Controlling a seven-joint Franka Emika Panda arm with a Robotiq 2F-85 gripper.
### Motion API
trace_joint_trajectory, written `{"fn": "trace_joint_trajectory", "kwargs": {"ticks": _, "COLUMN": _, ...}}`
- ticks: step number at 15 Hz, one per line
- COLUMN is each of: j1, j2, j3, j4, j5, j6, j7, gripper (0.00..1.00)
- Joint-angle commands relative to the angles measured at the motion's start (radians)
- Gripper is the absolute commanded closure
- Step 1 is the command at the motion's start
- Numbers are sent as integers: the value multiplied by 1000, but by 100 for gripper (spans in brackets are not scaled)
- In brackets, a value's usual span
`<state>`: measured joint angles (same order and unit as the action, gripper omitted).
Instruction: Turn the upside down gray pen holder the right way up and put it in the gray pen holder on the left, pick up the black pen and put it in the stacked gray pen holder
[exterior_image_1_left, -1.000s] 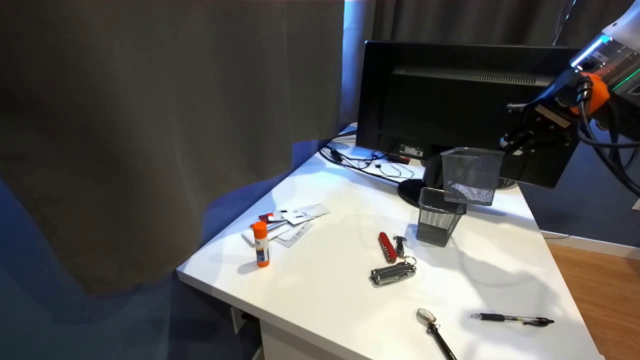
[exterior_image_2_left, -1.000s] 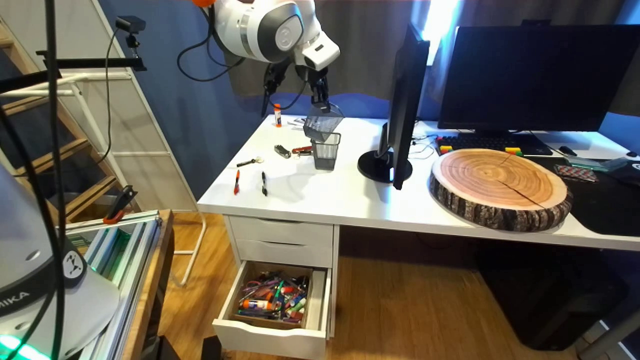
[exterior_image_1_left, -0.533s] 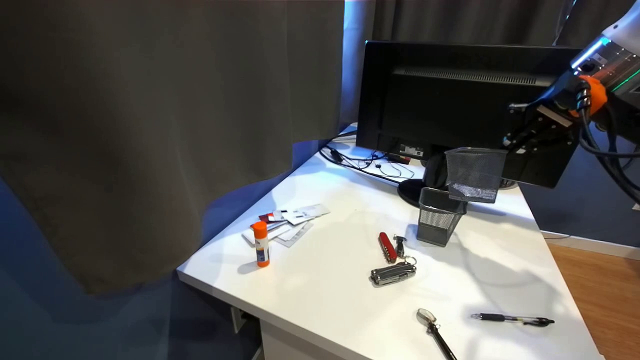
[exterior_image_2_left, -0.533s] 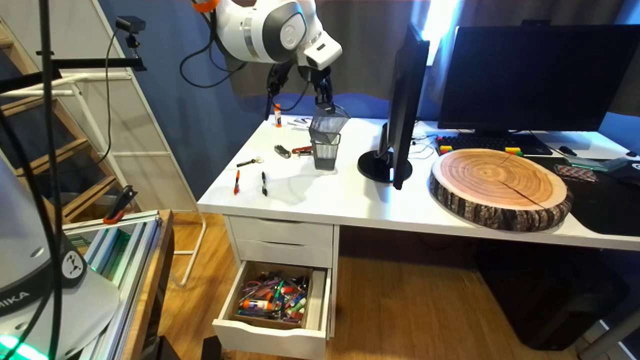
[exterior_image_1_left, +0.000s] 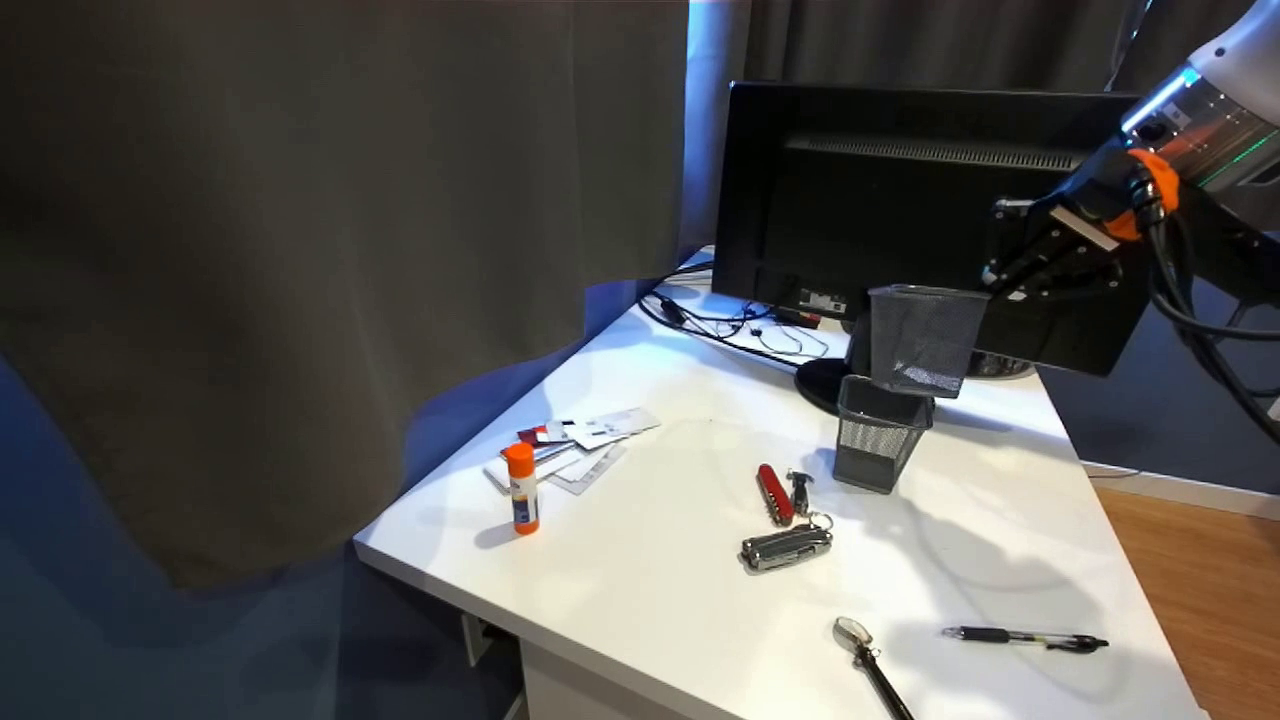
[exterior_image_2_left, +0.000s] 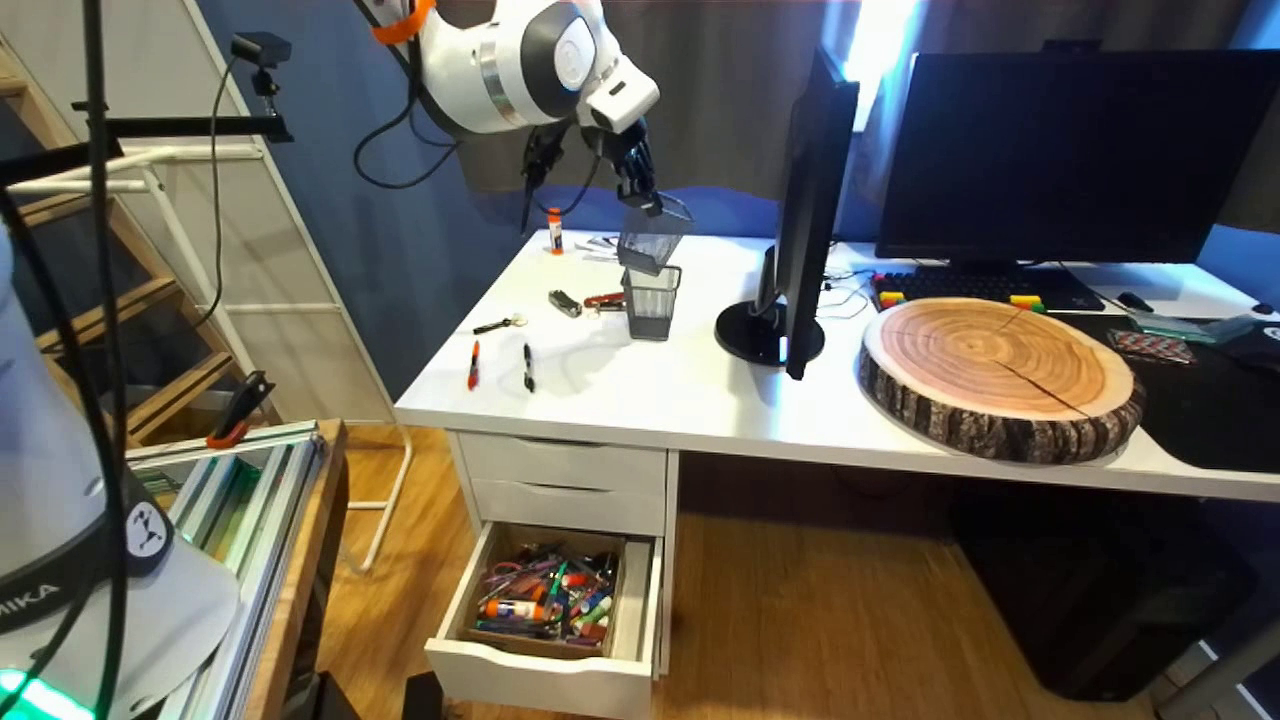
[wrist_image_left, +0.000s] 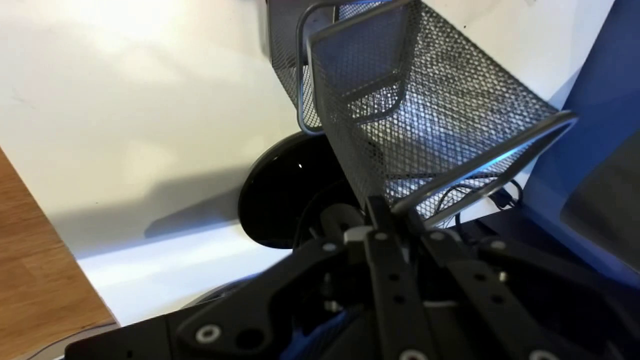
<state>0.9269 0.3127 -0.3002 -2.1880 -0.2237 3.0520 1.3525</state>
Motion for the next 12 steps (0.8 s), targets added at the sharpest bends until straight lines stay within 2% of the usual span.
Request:
{"fn": "trace_joint_trajectory", "kwargs": {"ticks": 1, "j1": 121, "j2": 60, "j3": -120, "j4": 37, "j5": -51, "j6": 40, "j7": 122, "gripper": 98}}
{"fn": "trace_joint_trajectory", "kwargs": {"ticks": 5, "j1": 267, "j2": 133, "j3": -266, "j4": 67, "j5": -54, "j6": 81, "j7": 187, "gripper": 98}}
{"fn": "trace_joint_trajectory", "kwargs": {"ticks": 12, "j1": 440, "j2": 226, "j3": -441, "j4": 75, "j5": -27, "j6": 84, "j7": 228, "gripper": 98}}
